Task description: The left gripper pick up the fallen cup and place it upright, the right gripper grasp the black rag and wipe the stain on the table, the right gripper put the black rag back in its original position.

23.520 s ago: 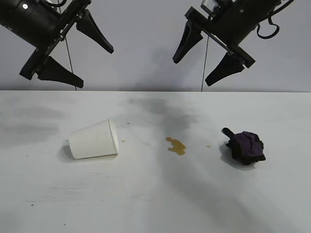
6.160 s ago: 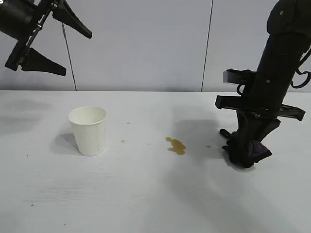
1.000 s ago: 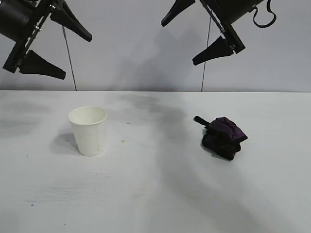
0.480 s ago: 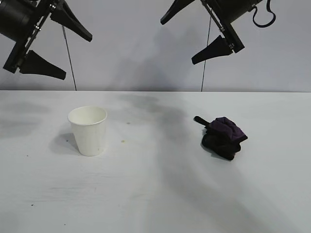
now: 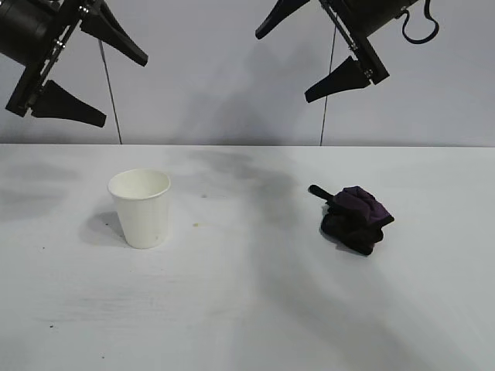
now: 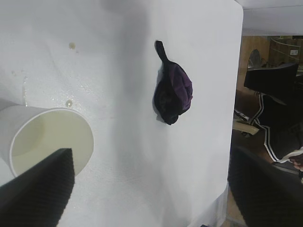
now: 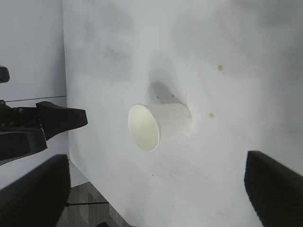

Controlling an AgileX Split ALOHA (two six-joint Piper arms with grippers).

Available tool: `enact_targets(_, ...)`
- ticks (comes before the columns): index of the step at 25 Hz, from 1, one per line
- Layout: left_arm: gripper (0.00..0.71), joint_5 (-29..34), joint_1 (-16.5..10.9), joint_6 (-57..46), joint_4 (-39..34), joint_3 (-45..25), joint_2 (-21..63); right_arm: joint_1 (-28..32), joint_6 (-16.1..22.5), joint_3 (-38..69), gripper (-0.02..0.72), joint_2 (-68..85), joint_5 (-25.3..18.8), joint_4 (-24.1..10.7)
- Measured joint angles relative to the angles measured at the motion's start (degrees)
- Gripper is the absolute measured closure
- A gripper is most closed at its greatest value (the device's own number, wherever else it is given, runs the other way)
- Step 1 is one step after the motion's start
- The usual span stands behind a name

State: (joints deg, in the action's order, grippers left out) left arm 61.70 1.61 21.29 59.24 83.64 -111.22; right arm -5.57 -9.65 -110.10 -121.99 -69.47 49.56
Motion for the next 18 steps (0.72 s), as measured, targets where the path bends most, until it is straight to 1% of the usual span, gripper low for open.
enact_targets(5,0.074,0.1,0.0,0.0,0.0,0.0,0.0,0.0,0.2,0.0,0.009,0.0,0.0,-0.1)
enact_targets(14,0.074,0.7,0.0,0.0,0.0,0.0,0.0,-0.1,0.7,1.3,0.009,0.0,0.0,-2.5)
enact_targets(18,0.074,0.7,0.0,0.0,0.0,0.0,0.0,-1.3,0.8,2.0,0.009,0.0,0.0,-3.1)
